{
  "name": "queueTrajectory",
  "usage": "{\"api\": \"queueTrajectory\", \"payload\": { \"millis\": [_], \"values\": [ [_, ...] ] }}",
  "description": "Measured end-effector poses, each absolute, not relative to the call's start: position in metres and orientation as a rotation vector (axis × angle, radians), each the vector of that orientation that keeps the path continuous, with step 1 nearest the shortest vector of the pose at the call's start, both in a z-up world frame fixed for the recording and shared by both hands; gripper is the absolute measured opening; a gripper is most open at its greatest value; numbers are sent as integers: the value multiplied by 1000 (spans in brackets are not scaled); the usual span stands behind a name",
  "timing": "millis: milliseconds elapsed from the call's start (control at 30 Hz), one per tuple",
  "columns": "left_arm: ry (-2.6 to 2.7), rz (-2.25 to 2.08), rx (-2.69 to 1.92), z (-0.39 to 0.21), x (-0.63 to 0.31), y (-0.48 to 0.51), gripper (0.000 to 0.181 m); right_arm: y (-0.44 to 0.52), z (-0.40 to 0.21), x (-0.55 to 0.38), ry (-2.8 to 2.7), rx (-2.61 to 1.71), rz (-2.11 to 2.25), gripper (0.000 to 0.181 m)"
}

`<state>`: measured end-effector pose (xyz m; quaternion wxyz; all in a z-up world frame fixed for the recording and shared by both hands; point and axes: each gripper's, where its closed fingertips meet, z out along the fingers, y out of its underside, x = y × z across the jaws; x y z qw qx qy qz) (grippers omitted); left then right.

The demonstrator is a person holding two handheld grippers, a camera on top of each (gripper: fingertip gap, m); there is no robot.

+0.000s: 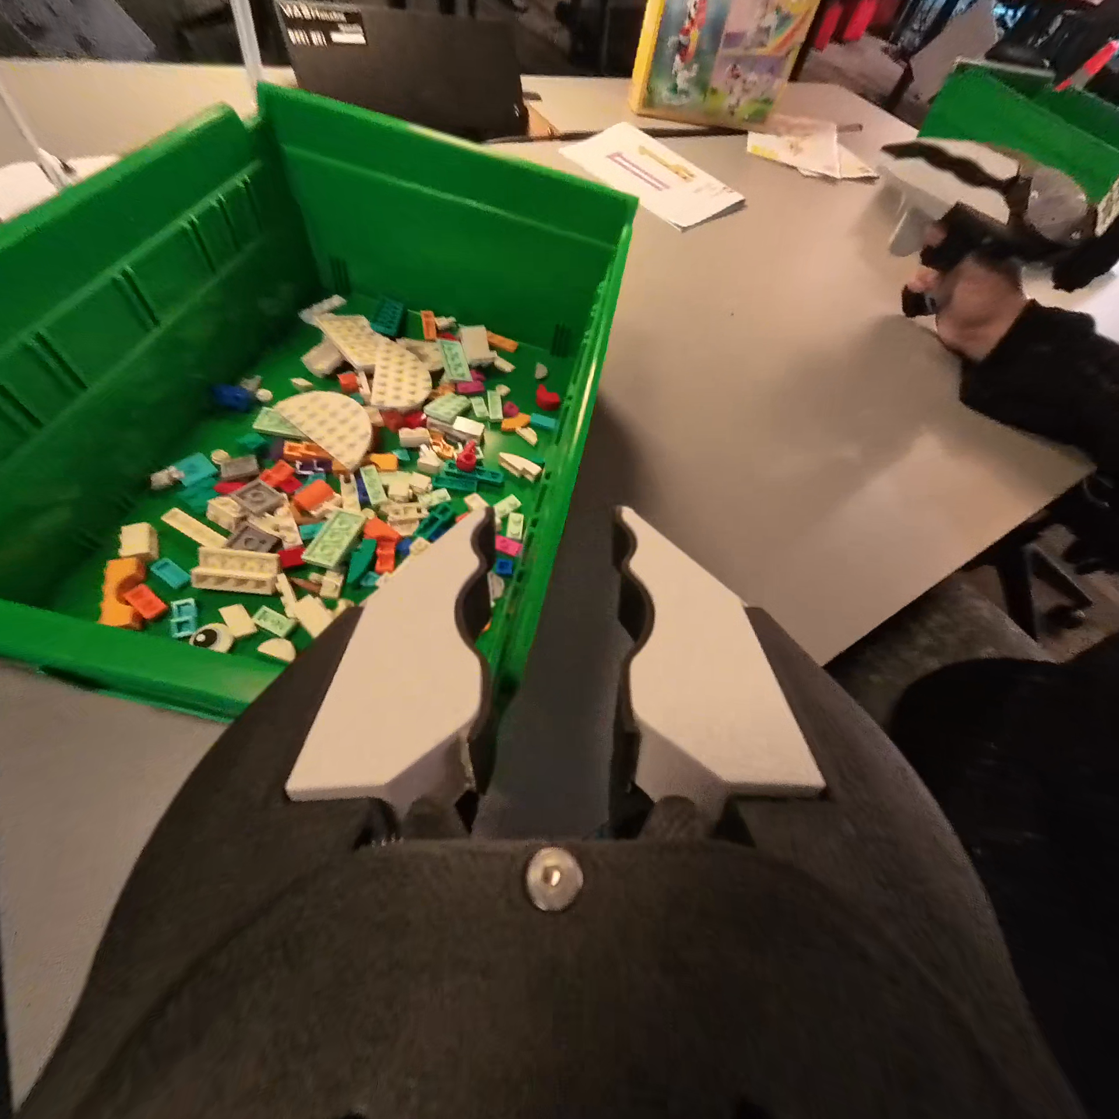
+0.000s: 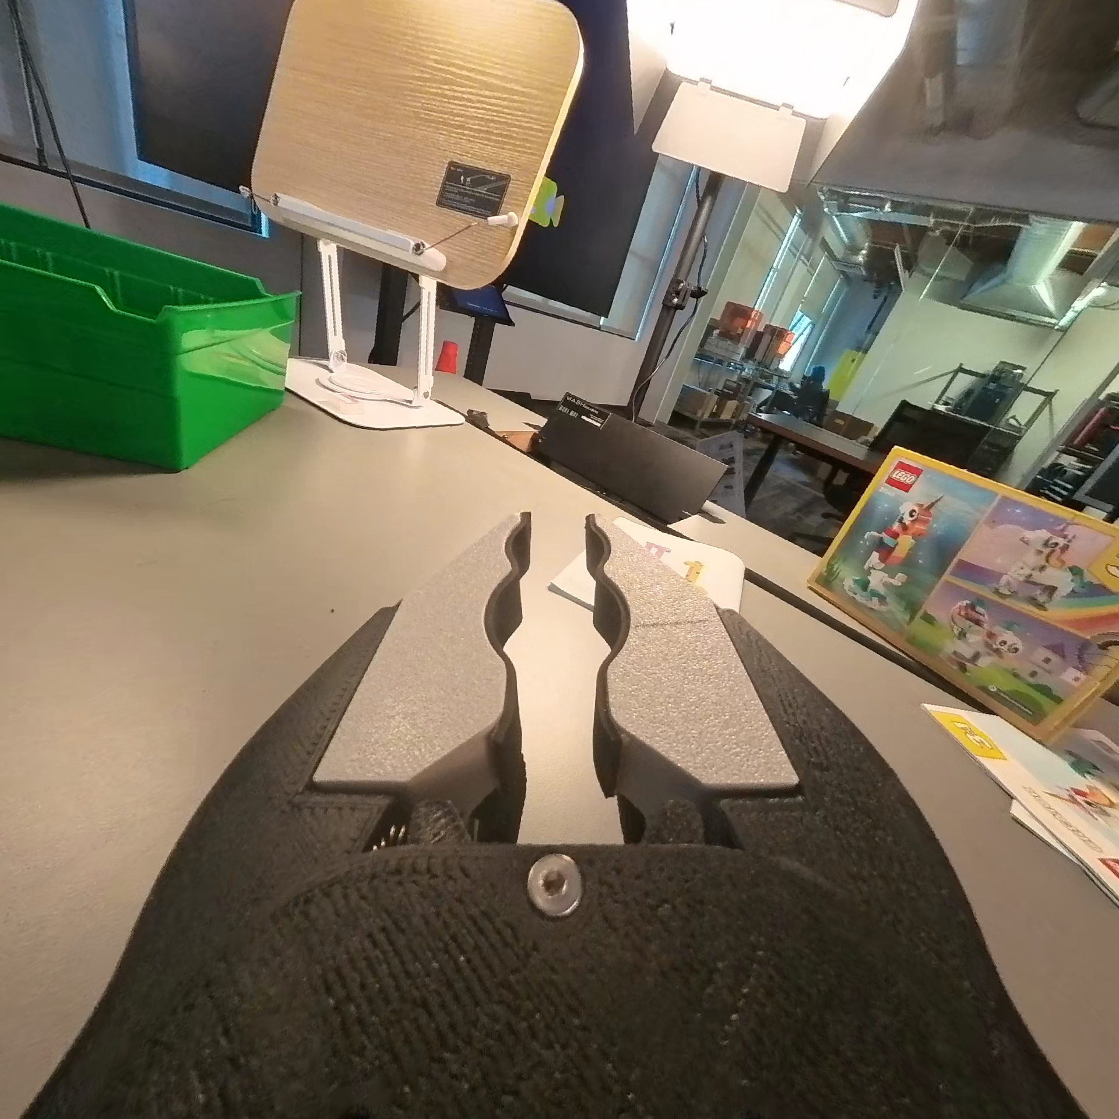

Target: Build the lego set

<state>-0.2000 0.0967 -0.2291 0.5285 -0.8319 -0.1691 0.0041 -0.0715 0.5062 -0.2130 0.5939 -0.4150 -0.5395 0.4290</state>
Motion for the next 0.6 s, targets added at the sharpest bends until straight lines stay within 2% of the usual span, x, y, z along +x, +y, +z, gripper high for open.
{"api": "queueTrajectory", "payload": {
  "millis": [167,600],
  "values": [
    [-387,105,-2025,-238,-198,96,10,505,-213,-72,-1258,-961,998,16],
    [-437,239,-1676,-196,-141,143,0,504,-214,-73,-1267,-958,998,16]
  ]
}}
